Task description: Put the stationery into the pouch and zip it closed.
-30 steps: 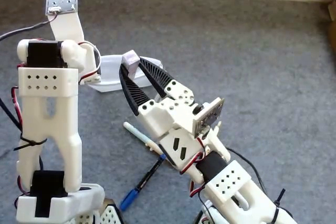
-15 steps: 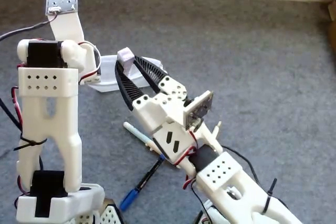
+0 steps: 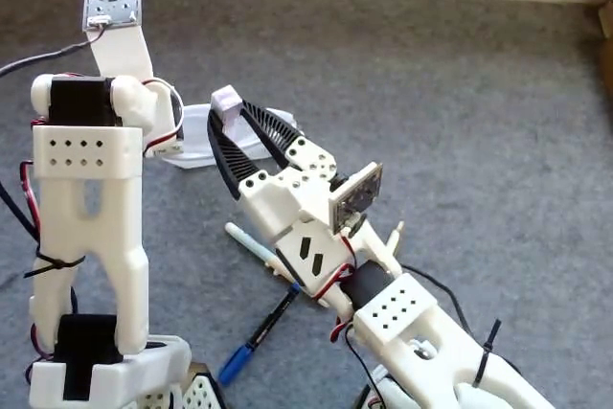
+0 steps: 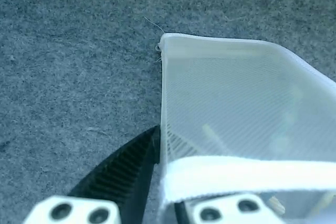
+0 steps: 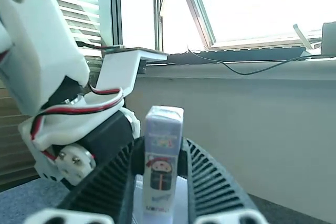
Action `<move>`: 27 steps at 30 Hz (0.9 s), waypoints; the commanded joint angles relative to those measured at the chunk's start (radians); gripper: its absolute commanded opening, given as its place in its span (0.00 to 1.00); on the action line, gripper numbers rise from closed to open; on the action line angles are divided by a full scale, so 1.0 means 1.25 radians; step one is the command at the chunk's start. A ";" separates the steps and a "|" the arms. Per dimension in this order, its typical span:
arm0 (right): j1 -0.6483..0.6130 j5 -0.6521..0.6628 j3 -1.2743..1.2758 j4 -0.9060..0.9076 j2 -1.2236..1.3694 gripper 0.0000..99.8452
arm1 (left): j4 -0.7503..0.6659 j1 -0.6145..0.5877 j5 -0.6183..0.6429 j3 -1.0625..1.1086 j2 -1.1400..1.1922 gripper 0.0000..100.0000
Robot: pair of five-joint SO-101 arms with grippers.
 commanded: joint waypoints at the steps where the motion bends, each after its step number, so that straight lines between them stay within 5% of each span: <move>1: 0.012 -0.002 -0.053 -0.021 0.002 0.01 | 0.004 -0.012 0.010 0.003 0.010 0.01; 21: 0.037 -0.001 -0.015 -0.021 0.041 0.01 | 0.004 -0.009 0.009 0.006 0.010 0.01; 27: 0.040 -0.001 0.009 0.019 -0.030 0.08 | 0.004 -0.009 0.009 0.004 0.010 0.01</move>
